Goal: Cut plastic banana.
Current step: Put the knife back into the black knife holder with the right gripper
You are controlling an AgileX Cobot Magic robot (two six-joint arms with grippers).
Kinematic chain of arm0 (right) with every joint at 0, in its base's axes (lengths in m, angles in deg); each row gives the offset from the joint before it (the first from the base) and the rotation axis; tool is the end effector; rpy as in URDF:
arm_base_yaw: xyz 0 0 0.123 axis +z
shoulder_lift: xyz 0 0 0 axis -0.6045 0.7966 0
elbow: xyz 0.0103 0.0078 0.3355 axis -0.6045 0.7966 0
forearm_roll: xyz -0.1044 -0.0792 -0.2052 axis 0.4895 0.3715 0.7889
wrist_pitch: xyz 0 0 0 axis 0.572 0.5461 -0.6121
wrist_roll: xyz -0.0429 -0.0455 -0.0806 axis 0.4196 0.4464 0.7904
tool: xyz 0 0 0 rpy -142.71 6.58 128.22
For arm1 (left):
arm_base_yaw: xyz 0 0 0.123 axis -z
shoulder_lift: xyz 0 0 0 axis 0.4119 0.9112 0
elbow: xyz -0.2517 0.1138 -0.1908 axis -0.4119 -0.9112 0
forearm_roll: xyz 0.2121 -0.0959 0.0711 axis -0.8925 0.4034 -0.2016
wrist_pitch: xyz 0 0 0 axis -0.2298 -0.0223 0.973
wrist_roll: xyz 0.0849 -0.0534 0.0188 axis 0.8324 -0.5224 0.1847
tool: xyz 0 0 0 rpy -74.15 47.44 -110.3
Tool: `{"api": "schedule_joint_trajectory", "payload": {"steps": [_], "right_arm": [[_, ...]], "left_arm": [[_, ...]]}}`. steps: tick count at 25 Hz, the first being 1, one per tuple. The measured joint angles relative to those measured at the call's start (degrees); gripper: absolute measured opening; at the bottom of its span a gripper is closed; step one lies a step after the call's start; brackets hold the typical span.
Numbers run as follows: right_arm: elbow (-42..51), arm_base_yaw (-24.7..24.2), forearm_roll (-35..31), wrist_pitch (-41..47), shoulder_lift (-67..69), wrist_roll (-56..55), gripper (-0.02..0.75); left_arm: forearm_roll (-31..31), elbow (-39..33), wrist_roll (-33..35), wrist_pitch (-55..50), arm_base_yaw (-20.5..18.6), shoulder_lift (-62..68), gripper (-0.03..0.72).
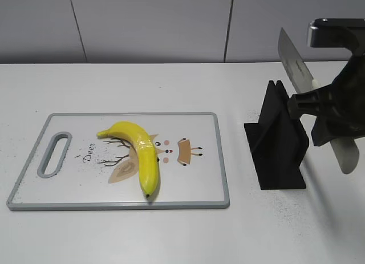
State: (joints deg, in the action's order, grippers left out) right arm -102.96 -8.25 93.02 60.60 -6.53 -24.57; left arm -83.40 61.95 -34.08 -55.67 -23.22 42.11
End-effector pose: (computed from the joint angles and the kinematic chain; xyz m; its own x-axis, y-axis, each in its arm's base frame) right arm 0.2171 0.1065 0.3059 -0.9501 0.0105 -0.3117 -0.0026 0.9991 0.0416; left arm -0.0515 0.0010 0.2585 -0.5230 0.1207 -0.8437 0.0776 0.9925 0.0939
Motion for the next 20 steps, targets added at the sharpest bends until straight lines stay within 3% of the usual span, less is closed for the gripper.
{"api": "schedule_joint_trajectory", "payload": {"steps": [20], "right_arm": [[0.17,0.0,1.13,-3.63,11.64,-0.01,0.16]], "left_arm": [[0.0,0.0,0.0,0.34,0.0,0.0,0.585]]}}
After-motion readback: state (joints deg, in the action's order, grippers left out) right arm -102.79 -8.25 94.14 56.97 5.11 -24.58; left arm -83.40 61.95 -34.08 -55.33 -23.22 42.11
